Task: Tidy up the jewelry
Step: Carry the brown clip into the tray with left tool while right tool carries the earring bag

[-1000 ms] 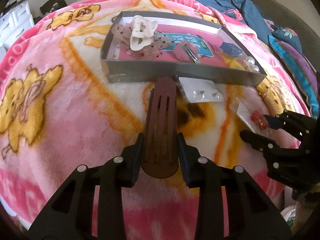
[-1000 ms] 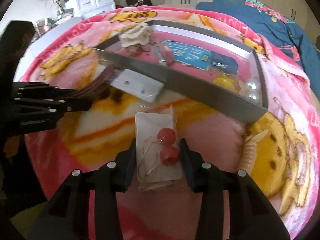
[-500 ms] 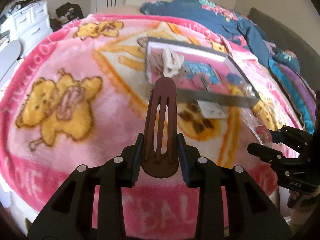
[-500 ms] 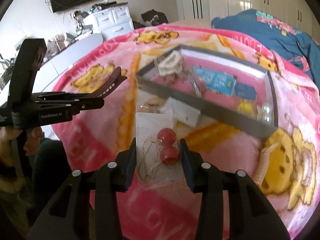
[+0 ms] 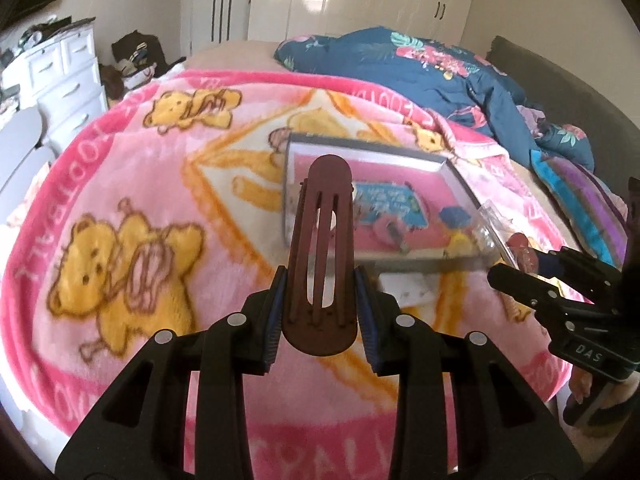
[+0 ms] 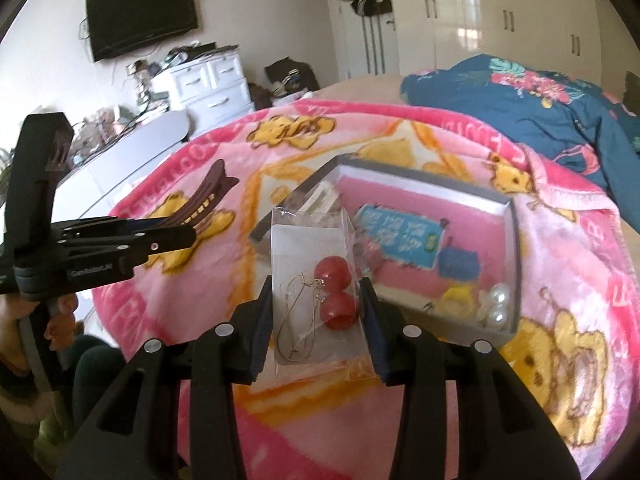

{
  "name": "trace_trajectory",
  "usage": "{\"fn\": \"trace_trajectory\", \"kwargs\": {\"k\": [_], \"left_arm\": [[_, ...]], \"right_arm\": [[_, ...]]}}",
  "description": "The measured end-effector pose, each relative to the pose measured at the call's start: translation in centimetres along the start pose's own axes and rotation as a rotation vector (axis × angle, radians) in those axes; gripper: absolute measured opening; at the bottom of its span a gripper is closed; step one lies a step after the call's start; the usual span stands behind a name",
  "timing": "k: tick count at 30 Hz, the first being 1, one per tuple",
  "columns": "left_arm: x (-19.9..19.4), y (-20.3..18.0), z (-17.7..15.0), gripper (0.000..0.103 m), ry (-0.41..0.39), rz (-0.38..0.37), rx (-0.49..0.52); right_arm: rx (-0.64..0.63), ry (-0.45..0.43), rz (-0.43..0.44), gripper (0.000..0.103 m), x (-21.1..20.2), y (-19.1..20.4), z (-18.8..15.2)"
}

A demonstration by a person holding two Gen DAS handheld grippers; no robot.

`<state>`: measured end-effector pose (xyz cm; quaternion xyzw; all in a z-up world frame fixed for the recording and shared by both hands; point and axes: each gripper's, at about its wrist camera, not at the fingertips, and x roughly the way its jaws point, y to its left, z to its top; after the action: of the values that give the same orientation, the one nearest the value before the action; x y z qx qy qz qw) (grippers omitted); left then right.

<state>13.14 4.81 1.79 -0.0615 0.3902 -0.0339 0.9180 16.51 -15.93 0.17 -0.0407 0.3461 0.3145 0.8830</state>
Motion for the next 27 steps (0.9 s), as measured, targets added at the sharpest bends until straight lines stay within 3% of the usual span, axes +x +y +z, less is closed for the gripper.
{"fn": "trace_trajectory", "kwargs": {"k": [9, 20, 22, 23, 27], "left_arm": [[1.8, -2.5, 2.7, 0.025, -0.012, -0.034, 0.031], [5.0, -5.3, 4.4, 0.025, 0.002, -0.070, 0.065], [5.4, -5.7, 4.6, 0.021, 0.002, -0.078, 0.068], [5.6, -5.9, 4.7, 0.006, 0.001, -0.086, 0.067], [6.6, -6.8, 5.1, 0.004, -0.001, -0.103, 0.074]], "right_arm": [[0.085, -0.059, -0.072, 0.039, -0.9, -4.4, 1.5], [0.204, -0.088, -0.175, 0.039, -2.3, -10.2, 1.1], [0.225, -0.088, -0.199, 0.039, -2.5, -11.2, 0.9], [0.232, -0.088, -0.207, 0.039, -2.5, -11.7, 0.8], [0.264, -0.084, -0.236, 0.039, -2.5, -13.2, 0.5]]}}
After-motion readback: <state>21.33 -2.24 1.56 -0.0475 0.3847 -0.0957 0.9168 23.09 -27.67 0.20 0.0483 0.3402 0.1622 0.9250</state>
